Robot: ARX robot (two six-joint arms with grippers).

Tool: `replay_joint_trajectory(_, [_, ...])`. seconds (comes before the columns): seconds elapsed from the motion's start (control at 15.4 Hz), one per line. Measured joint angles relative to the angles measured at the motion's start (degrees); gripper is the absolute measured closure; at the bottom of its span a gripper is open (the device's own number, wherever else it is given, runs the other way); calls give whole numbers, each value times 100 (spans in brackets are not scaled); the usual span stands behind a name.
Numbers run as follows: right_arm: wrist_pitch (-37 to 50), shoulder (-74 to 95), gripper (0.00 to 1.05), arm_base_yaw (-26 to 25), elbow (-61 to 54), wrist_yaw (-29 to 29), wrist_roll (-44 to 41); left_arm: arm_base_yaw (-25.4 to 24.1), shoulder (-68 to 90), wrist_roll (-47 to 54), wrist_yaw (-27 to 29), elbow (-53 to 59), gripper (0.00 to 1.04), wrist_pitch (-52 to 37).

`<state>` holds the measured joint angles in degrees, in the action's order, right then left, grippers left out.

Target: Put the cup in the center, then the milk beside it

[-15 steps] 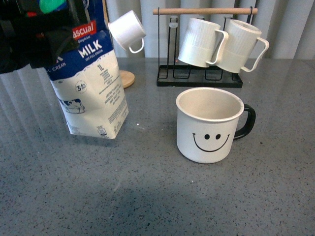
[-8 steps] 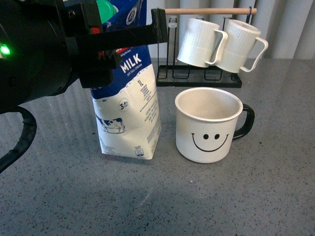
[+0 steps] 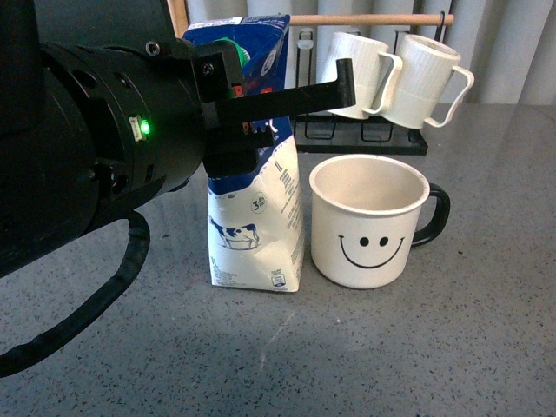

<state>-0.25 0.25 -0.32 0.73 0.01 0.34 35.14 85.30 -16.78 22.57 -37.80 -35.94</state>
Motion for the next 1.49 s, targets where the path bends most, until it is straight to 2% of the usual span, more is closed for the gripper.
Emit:
replay_joint_trajectory(0.45, [0, 0, 7, 0, 2, 0, 0, 122, 271, -260, 313, -256, 102, 120])
replay_joint_trajectory(0.97, [0, 0, 7, 0, 2, 0, 0, 186, 275, -575, 385, -444, 102, 529])
replay_joint_trajectory(1.23, [-2, 0, 7, 0, 0, 0, 0, 313, 267, -686, 315, -444, 58, 577])
replay_joint_trajectory(1.29, [0, 0, 7, 0, 0, 0, 0, 317, 254, -713, 313, -444, 39, 566])
replay_joint_trajectory(1.36, [-2, 0, 7, 0, 0, 0, 0, 302, 146, -726, 282, -428, 8, 566])
replay_joint_trajectory(1.42, [0, 0, 7, 0, 0, 0, 0, 302, 83, -721, 243, -402, 5, 566])
replay_joint_trajectory(1.49, [0, 0, 7, 0, 2, 0, 0, 295, -46, -713, 175, -354, 8, 511])
